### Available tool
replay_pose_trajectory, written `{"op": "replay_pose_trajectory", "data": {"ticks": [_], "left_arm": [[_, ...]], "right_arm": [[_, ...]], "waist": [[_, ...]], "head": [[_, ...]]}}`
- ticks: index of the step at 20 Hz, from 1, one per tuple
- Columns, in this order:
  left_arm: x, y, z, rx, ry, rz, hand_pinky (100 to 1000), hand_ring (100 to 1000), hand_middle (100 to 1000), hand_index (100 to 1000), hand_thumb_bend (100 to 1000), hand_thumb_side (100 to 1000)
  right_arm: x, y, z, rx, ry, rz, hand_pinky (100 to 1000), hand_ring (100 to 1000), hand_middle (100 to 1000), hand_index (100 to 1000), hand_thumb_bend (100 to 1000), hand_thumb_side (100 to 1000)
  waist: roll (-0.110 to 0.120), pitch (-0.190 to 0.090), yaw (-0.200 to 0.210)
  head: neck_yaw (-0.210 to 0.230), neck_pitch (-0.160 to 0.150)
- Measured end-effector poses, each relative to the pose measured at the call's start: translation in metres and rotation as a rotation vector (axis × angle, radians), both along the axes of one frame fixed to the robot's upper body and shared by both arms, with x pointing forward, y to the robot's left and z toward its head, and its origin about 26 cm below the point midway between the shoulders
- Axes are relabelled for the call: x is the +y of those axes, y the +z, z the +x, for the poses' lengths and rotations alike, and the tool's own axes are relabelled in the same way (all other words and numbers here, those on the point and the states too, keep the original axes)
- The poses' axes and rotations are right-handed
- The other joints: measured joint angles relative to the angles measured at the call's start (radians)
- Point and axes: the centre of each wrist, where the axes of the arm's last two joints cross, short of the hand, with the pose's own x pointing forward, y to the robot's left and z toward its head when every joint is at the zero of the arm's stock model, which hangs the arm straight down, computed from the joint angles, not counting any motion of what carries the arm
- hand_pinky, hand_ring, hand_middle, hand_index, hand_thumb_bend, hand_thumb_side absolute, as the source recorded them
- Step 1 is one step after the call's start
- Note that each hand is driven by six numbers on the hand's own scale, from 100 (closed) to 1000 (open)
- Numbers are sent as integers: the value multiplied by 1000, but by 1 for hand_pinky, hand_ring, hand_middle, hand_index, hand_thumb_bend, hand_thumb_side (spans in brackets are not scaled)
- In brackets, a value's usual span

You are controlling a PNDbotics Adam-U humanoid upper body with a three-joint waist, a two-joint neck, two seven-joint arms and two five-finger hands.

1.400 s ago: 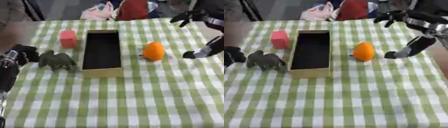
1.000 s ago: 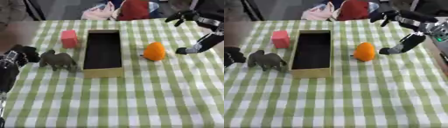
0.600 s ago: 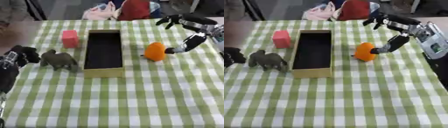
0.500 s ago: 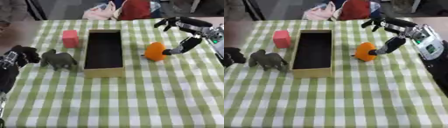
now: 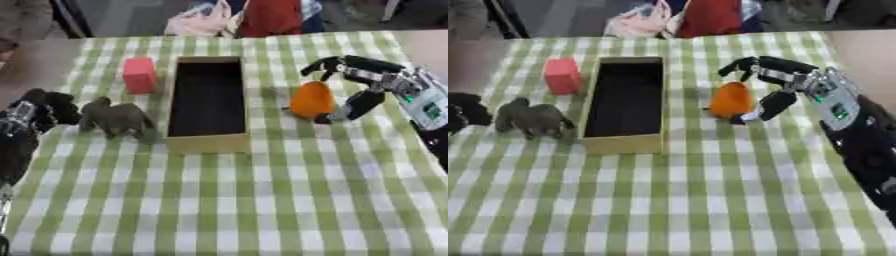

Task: Pick up objects on the table and place them in the box.

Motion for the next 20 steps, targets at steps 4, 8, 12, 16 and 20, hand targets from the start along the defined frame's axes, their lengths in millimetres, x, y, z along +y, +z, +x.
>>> {"op": "replay_pose_trajectory", "data": {"ticks": [4,8,12,16,20], "left_arm": [[0,0,0,1,-1,0,699,638,578,718,100,914],[0,0,0,2,-1,0,699,638,578,717,100,914],[0,0,0,2,-1,0,699,638,578,717,100,915],[0,0,0,2,-1,0,699,638,578,717,100,916],[0,0,0,2,-1,0,699,639,579,717,100,916]], "right_arm": [[-2,-7,1,-6,-18,-26,764,924,793,879,531,432],[-5,-12,2,-28,-42,-40,740,880,670,767,504,390],[-8,-14,2,-77,-70,-28,695,811,511,618,446,228],[-10,-19,2,-125,-102,10,657,762,416,523,263,100],[-11,-21,2,-165,-135,52,633,728,352,463,160,100]], "waist": [[0,1,0],[0,1,0],[0,1,0],[-1,1,0],[-3,1,-1]], "head": [[0,0],[0,0],[0,0],[0,0],[0,0]]}}
